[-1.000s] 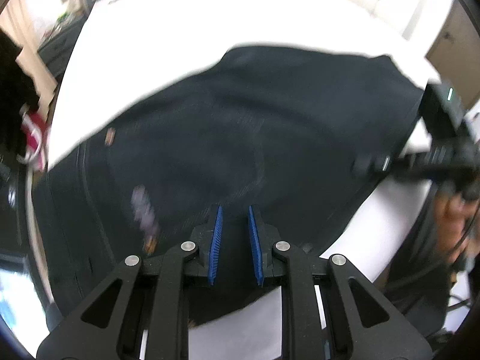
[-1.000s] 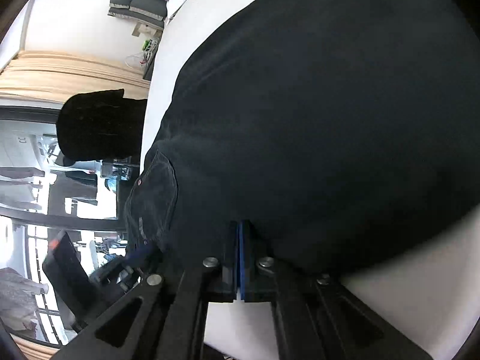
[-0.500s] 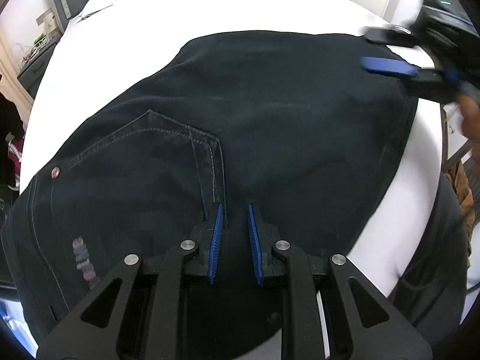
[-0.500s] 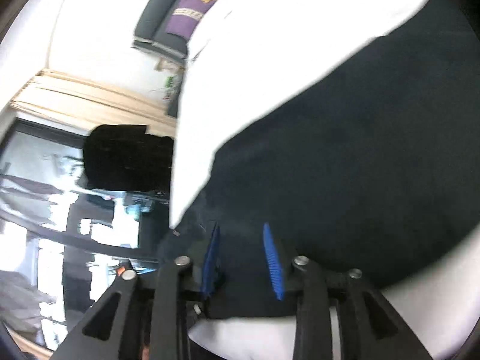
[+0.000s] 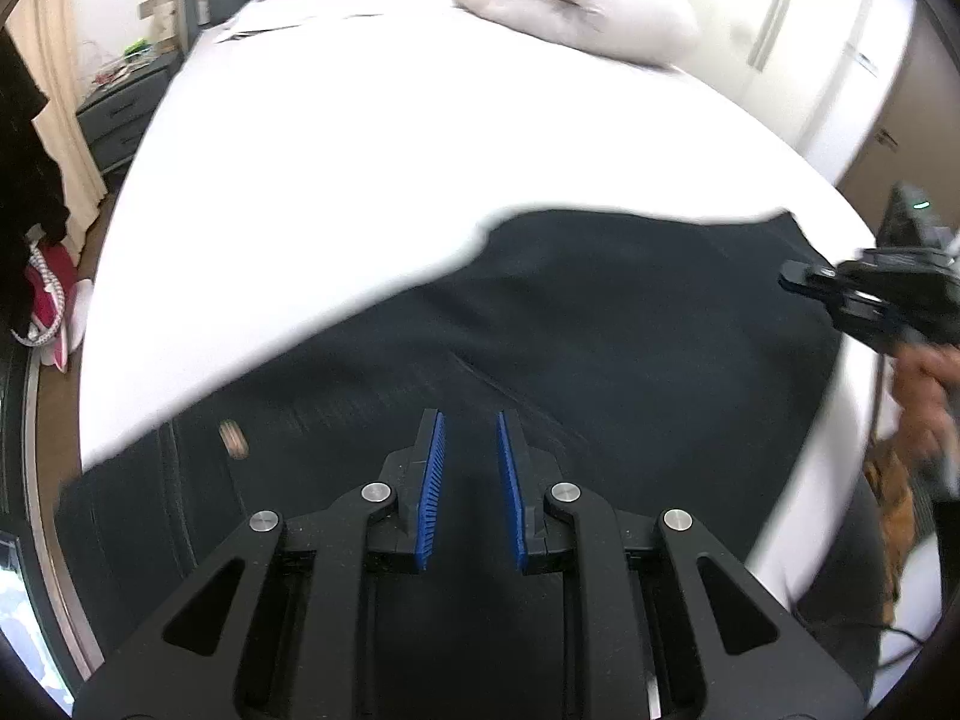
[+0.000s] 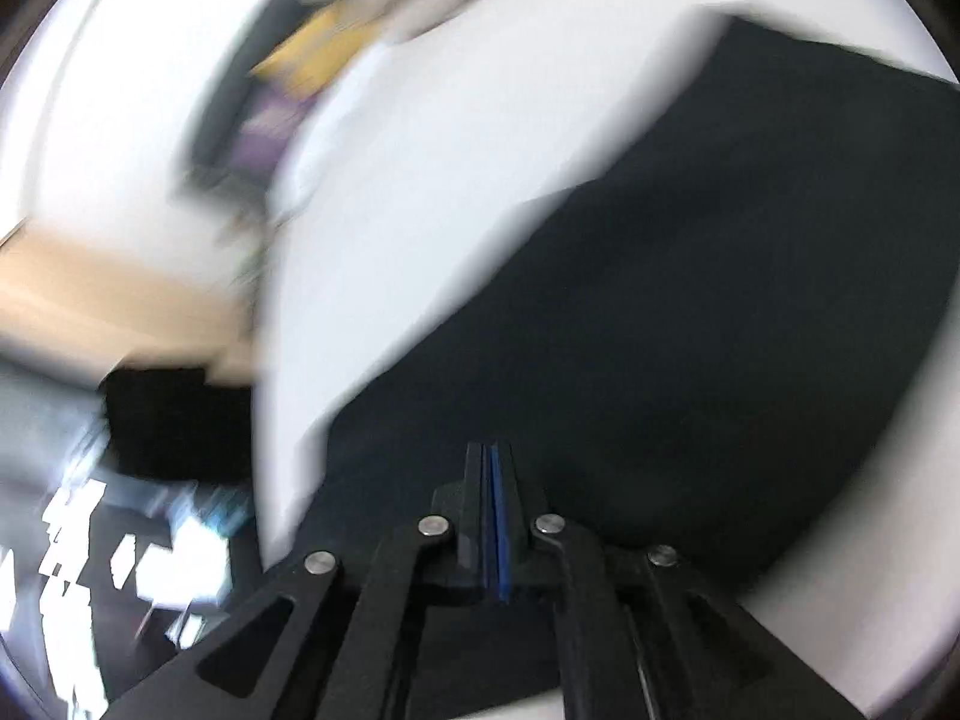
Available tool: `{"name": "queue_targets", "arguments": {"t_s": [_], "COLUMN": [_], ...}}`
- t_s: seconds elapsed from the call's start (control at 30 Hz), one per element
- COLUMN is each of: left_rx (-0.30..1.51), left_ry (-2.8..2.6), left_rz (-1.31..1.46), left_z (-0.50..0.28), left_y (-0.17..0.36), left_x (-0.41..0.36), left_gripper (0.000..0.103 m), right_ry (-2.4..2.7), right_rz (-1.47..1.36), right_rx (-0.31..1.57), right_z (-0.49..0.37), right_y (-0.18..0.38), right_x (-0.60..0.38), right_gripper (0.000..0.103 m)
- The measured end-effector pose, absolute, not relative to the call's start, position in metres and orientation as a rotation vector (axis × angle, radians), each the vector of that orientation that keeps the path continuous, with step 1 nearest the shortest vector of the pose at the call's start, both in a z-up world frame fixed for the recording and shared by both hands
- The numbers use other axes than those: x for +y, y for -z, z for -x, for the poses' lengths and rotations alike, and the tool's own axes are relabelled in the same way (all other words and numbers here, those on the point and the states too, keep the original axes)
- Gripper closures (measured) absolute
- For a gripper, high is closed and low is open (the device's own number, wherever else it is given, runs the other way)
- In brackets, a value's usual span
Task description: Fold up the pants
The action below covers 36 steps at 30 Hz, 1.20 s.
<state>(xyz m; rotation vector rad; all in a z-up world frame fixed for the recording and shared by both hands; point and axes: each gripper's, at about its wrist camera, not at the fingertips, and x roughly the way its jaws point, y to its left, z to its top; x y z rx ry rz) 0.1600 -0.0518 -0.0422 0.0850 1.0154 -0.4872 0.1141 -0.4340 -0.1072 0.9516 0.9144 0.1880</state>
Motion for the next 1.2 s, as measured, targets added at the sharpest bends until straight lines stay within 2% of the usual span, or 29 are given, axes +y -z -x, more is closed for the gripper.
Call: {"name": "queue_targets", "arguments": {"t_s": [0.07, 0.13, 0.27, 0.3, 0.4, 0.53, 0.6, 0.7, 0.73, 0.8, 0.83, 0.87, 0.93, 1.07, 1.1, 1.13, 1.17, 1.2], "left_rx": [1.045, 1.079, 1.068, 1.069, 1.064, 1.043, 1.041, 1.041, 1.041, 1.033, 1.027, 1.009, 0.991, 1.046, 1.065, 1.062, 1.064, 1.068], "left_ry": [0.441, 0.417, 0.422, 0.431, 0.446, 0.436, 0.441, 0.444, 0.434, 0.391, 0.382, 0.410, 0.439, 0.472, 0.466, 0.472, 0.473, 0.473], "left_rz": [-0.067, -0.036, 0.041, 0.075, 0.113, 0.082, 0.094, 0.117, 0.102, 0.046, 0.028, 0.023, -0.020, -0.150, -0.149, -0.121, -0.106, -0.097], "left_z": [-0.179, -0.189, -0.185, -0.185, -0.188, -0.190, -0.191, -0.175, -0.173, -0.160, -0.157, -0.152, -0.144, -0.140, -0.140, -0.139, -0.139, -0.139], "left_y": [0.051, 0.066, 0.085, 0.085, 0.087, 0.085, 0.085, 0.089, 0.085, 0.074, 0.069, 0.060, 0.052, 0.066, 0.073, 0.076, 0.077, 0.077], "left_x": [-0.042, -0.028, 0.000, 0.007, 0.014, 0.007, 0.009, 0.014, 0.013, 0.005, -0.003, -0.015, -0.037, -0.076, -0.075, -0.069, -0.065, -0.062], "left_gripper": [0.086, 0.086, 0.086, 0.086, 0.086, 0.086, 0.086, 0.086, 0.086, 0.086, 0.086, 0.086, 0.086, 0.086, 0.086, 0.086, 0.086, 0.086], "right_ry": [-0.368, -0.507, -0.450, -0.417, -0.339, -0.040, 0.150, 0.384, 0.443, 0.418, 0.344, 0.255, 0.032, -0.220, -0.210, -0.174, -0.139, -0.110], "right_rz": [-0.936, -1.011, -1.073, -1.094, -1.226, -1.299, -1.271, -1.215, -1.183, -1.153, -1.151, -1.145, -1.115, -1.116, -1.114, -1.132, -1.189, -1.237], "right_rx": [0.951, 1.022, 1.147, 1.147, 1.043, 0.834, 0.733, 0.685, 0.661, 0.599, 0.591, 0.605, 0.686, 0.883, 0.904, 0.913, 0.903, 0.865], "right_z": [-0.156, -0.202, -0.250, -0.253, -0.247, -0.199, -0.170, -0.139, -0.128, -0.111, -0.110, -0.112, -0.121, -0.137, -0.145, -0.139, -0.136, -0.130], "right_y": [0.104, 0.127, 0.185, 0.195, 0.211, 0.211, 0.203, 0.178, 0.162, 0.134, 0.124, 0.119, 0.118, 0.161, 0.171, 0.184, 0.197, 0.199], "right_x": [-0.374, -0.320, -0.288, -0.295, -0.344, -0.471, -0.538, -0.601, -0.615, -0.617, -0.604, -0.585, -0.518, -0.422, -0.410, -0.414, -0.428, -0.435], "right_gripper": [0.097, 0.097, 0.097, 0.102, 0.103, 0.103, 0.103, 0.103, 0.095, 0.090, 0.084, 0.075, 0.065, 0.064, 0.065, 0.089, 0.103, 0.103]}}
